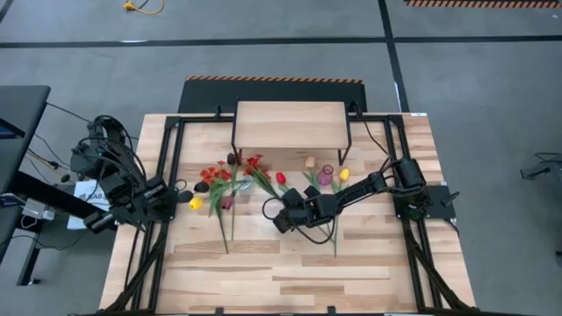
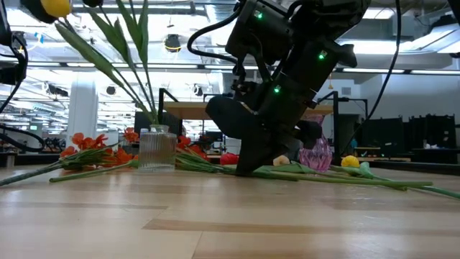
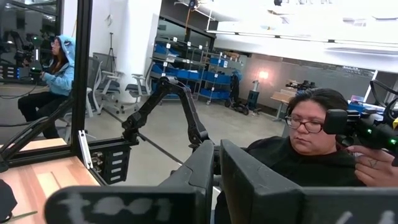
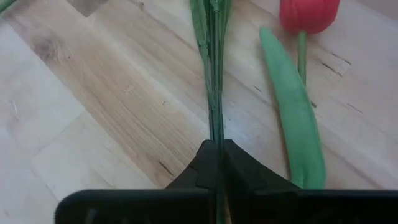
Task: Pick and place flowers into a vace then onto a shelf
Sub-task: Put the right red flower into the purple vase
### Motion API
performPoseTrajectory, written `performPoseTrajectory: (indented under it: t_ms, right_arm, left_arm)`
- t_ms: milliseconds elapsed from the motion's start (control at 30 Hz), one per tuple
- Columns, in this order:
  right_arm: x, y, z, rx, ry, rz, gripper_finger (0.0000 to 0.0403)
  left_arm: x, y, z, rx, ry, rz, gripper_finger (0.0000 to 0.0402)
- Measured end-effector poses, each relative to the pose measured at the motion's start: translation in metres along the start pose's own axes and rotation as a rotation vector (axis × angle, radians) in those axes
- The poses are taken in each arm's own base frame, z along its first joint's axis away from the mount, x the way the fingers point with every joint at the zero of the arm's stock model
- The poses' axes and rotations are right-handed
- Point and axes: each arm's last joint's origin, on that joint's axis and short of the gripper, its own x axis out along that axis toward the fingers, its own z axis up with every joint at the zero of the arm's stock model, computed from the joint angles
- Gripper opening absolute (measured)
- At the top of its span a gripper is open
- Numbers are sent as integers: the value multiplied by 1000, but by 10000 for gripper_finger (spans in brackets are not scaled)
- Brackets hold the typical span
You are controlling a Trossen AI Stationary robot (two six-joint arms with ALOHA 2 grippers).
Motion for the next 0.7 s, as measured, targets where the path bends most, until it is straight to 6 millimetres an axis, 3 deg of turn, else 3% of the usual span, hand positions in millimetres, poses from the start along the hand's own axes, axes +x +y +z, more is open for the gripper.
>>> performPoseTrajectory:
  t_ms: [300, 700]
  right_arm:
    - [0, 0, 0, 13, 0, 1, 5]
    - [-11, 17, 3, -95, -97, -28, 72]
  left_arm:
    - [0, 0, 0, 0, 0, 0, 16]
    - [0, 0, 0, 0, 0, 0, 16]
